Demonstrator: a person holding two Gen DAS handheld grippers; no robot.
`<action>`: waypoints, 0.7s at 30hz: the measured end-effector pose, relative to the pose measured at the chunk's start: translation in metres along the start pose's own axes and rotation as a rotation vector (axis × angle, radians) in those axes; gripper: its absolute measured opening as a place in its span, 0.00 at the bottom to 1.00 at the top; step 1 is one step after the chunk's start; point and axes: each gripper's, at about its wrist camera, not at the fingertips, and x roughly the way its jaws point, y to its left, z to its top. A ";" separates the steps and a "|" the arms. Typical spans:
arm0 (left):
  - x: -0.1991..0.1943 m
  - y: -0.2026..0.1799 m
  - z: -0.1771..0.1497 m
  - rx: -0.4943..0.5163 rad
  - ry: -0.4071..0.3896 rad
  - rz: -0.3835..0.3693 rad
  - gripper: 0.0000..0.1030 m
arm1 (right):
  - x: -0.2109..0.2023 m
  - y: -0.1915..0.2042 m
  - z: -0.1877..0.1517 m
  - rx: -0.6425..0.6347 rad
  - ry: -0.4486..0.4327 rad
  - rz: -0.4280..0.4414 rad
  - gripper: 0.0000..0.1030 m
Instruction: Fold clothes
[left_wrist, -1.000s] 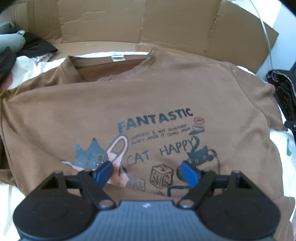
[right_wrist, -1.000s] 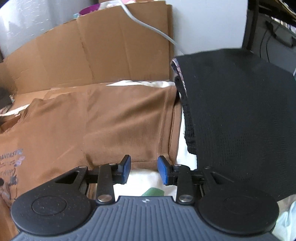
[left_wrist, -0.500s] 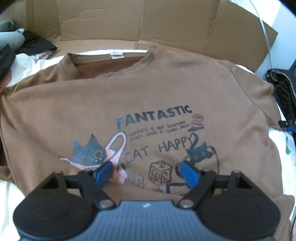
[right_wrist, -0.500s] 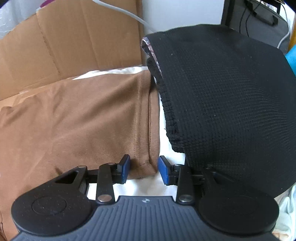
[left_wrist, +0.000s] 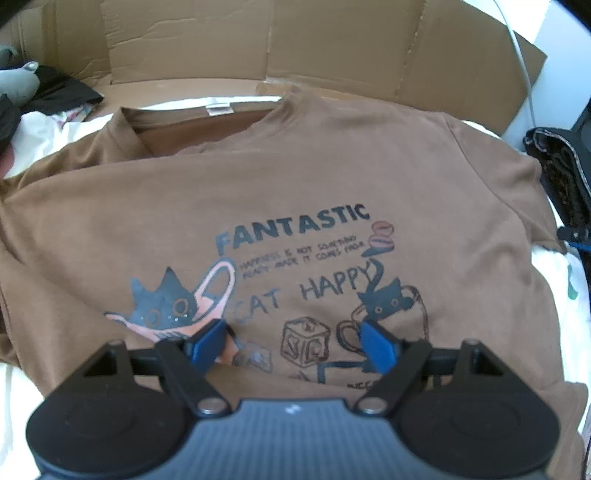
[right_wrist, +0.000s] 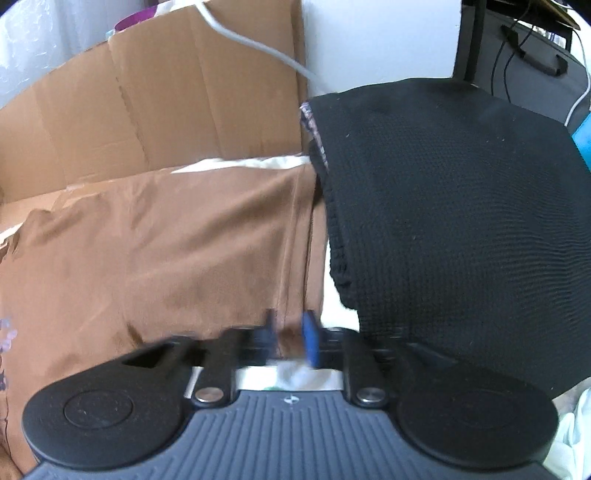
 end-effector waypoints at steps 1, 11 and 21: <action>0.000 0.000 0.000 0.002 0.000 -0.001 0.80 | 0.002 0.000 0.001 0.006 0.006 0.004 0.42; 0.001 -0.003 -0.001 0.003 0.001 -0.002 0.80 | 0.012 -0.002 0.002 0.037 0.059 0.003 0.10; -0.001 -0.006 0.002 -0.008 -0.002 -0.013 0.80 | -0.003 -0.009 -0.003 0.049 0.024 -0.014 0.02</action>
